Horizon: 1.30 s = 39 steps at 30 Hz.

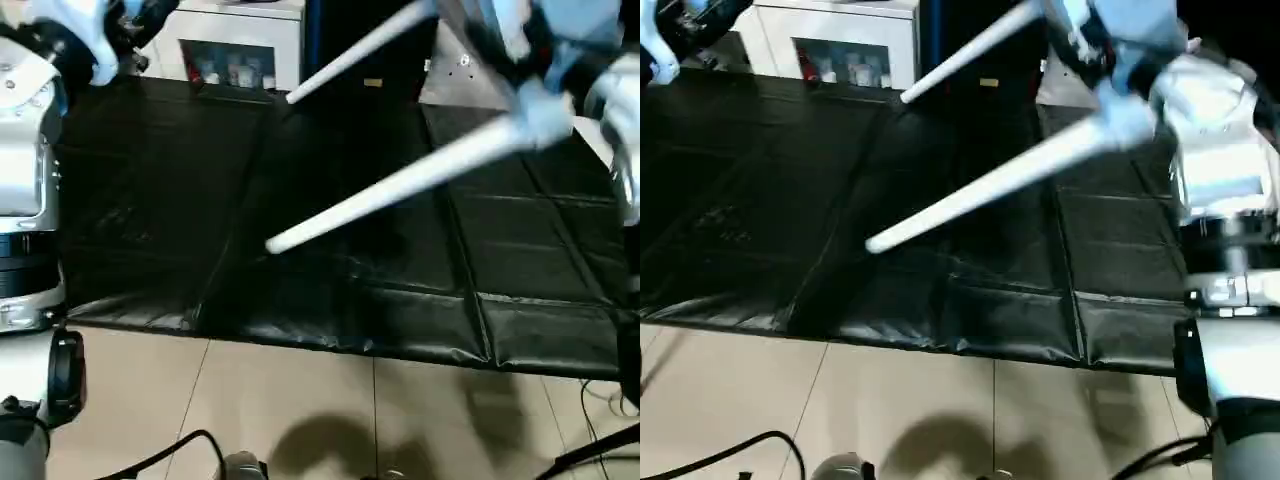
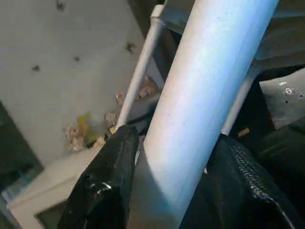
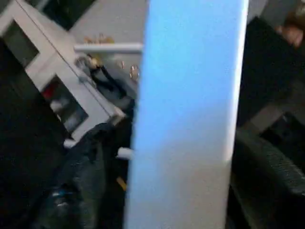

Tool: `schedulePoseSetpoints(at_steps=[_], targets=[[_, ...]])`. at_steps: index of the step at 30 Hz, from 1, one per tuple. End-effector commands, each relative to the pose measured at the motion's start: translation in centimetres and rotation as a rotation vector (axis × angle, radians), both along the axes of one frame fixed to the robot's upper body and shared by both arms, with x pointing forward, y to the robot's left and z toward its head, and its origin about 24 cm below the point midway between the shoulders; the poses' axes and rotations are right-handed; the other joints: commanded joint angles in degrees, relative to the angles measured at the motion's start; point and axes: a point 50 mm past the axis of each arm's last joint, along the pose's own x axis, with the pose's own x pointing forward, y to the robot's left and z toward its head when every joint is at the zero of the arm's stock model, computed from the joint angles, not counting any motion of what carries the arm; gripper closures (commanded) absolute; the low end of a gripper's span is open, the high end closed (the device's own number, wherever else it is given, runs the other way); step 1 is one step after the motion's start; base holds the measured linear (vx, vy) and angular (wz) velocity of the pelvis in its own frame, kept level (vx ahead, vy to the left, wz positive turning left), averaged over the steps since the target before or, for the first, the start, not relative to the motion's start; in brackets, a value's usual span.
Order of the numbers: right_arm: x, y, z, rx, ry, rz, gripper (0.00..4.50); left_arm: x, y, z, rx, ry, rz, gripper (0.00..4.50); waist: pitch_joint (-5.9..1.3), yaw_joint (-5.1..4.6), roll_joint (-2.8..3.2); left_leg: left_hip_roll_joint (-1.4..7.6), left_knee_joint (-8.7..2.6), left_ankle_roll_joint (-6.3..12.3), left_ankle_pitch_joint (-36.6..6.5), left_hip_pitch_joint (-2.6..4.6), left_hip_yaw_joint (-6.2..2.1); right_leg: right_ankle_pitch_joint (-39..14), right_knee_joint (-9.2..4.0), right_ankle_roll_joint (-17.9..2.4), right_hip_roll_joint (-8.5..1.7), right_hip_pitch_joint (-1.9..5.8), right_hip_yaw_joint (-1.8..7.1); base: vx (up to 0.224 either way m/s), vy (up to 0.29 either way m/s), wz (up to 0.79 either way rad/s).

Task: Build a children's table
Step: Flip table

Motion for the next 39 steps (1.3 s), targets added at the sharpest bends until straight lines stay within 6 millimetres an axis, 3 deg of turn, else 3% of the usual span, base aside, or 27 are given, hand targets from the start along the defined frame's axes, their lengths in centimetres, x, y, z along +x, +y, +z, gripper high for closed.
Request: schedulePoseSetpoints(at_steps=[1, 3, 5, 9, 11, 14, 18, 19, 22, 23, 27, 33, 39], targets=[[-0.9, 2.7, 0.2, 0.046, -0.056, 0.208, 0.47, -0.4, -1.7, 1.1, -0.135, -0.05, -0.126, 2.53, -4.57, -0.43, -0.3, 0.49, -3.32, -0.42, -12.5, 0.56, 0.18, -16.3, -4.63, -7.8, -3.69, 2.93, 2.54, 0.0, 0.0, 0.0], [-1.5, 2.5, 1.1, 0.138, -0.129, 0.247, 0.26, -0.5, -1.7, 1.2, -0.128, -0.052, -0.136, 2.53, -4.57, -0.47, -0.51, 0.45, -3.43, -0.28, -12.5, 0.55, 0.16, -16.5, -4.68, -7.4, -3.57, 2.88, 2.46, 0.0, 0.0, 0.0], [-2.1, 2.5, 1.6, 0.201, -0.162, 0.285, 0.18, -0.5, -1.7, 1.2, -0.117, -0.054, -0.142, 2.53, -4.78, -0.25, -0.23, 0.57, -3.43, -0.05, -11.4, 0.64, 0.09, -14.2, -4.44, -7.9, -3.54, 2.86, 2.45, 0.0, 0.0, 0.0], [-3.9, 3.3, 1.2, 0.262, -0.175, 0.411, 0.08, -0.5, -1.3, 1.1, -0.109, -0.044, -0.119, 2.53, -5.22, 0.11, -0.11, 0.68, -3.33, 1.03, -7.7, 0.24, 0.0, -6.5, -3.6, -9.3, -3.38, 3.25, 2.46, 0.0, 0.0, 0.0], [-4.7, 4.2, -0.4, 0.321, -0.093, 0.48, 0.08, -0.5, -1.3, 1.1, -0.096, -0.049, -0.122, 2.53, -5.19, 0.48, -0.01, 0.58, -3.34, 1.47, -6.1, 0.12, 0.05, -3.8, -3.46, -9.5, -3.25, 3.3, 2.52, 0.0, 0.0, 0.0], [-4.7, 4.3, -2.9, 0.377, -0.009, 0.444, 0.08, -0.6, -1.2, 0.9, -0.096, -0.046, -0.121, 2.53, -5.32, 0.44, -0.09, 0.57, -3.44, 0.85, -6.1, 0.08, 0.02, -4.3, -3.55, -9.4, -3.4, 3.39, 2.44, 0.0, 0.0, 0.0], [-4.6, 3.8, -7.7, 0.507, 0.142, 0.363, 0.08, -0.7, -0.9, 0.4, -0.087, -0.031, -0.097, 2.53, -5.07, 0.41, -0.07, 0.55, -3.74, -0.54, -8.4, 0.02, 0.01, -9.2, -4.19, -8.0, -3.68, 3.23, 2.48, 0.0, 0.0, 0.0], [-5.1, 3.5, -10.2, 0.55, 0.23, 0.336, 0.08, -0.8, -0.9, 0.2, -0.099, -0.024, -0.094, 2.53, -5.1, 0.47, 0.02, 0.62, -3.76, -0.72, -8.9, 0.15, 0.01, -9.6, -4.32, -7.9, -3.7, 3.18, 2.5, 0.0, 0.0, 0.0], [-6.3, 3.1, -13.8, 0.619, 0.36, 0.284, 0.08, -1.1, -0.8, -0.3, -0.111, -0.015, -0.089, 2.53, -5.12, 0.33, -0.11, 0.58, -3.81, -0.8, -9.2, -0.06, -0.05, -10.3, -4.4, -7.5, -3.73, 3.32, 2.44, 0.0, 0.0, 0.0], [-6.7, 3.0, -14.6, 0.631, 0.393, 0.276, 0.08, -1.2, -0.8, -0.5, -0.114, -0.012, -0.087, 2.53, -5.07, 0.38, 0.16, 0.6, -3.82, -0.71, -9.4, 0.02, -0.1, -10.2, -4.49, -7.3, -3.6, 3.2, 2.46, 0.0, 0.0, 0.0], [-8.3, 2.8, -17.8, 0.701, 0.517, 0.244, 0.08, -1.5, -0.5, -1.0, -0.116, -0.002, -0.08, 2.53, -4.81, 0.06, -0.06, 0.52, -3.93, -0.39, -11.2, -0.09, -0.14, -14.2, -5.04, -6.3, -3.75, 3.08, 2.36, 0.0, 0.0, 0.0], [-7.2, 1.8, -19.2, 0.808, 0.55, 0.104, 0.08, -1.8, -0.3, -1.4, -0.119, 0.007, -0.082, 2.53, -4.53, -0.65, -0.16, 0.47, -4.15, -1.17, -14.1, 0.4, -0.23, -20.7, -5.77, -4.9, -3.79, 2.55, 2.29, 0.0, 0.0, 0.0], [-3.4, 1.5, -18.4, 0.865, 0.546, 0.045, 0.08, -1.8, -0.3, -1.6, -0.117, 0.011, -0.094, 2.53, -4.81, -0.91, -0.08, 0.42, -3.95, -1.43, -12.5, 0.4, -0.15, -17.8, -5.24, -6.0, -3.74, 2.58, 2.27, 0.0, 0.0, 0.0]])
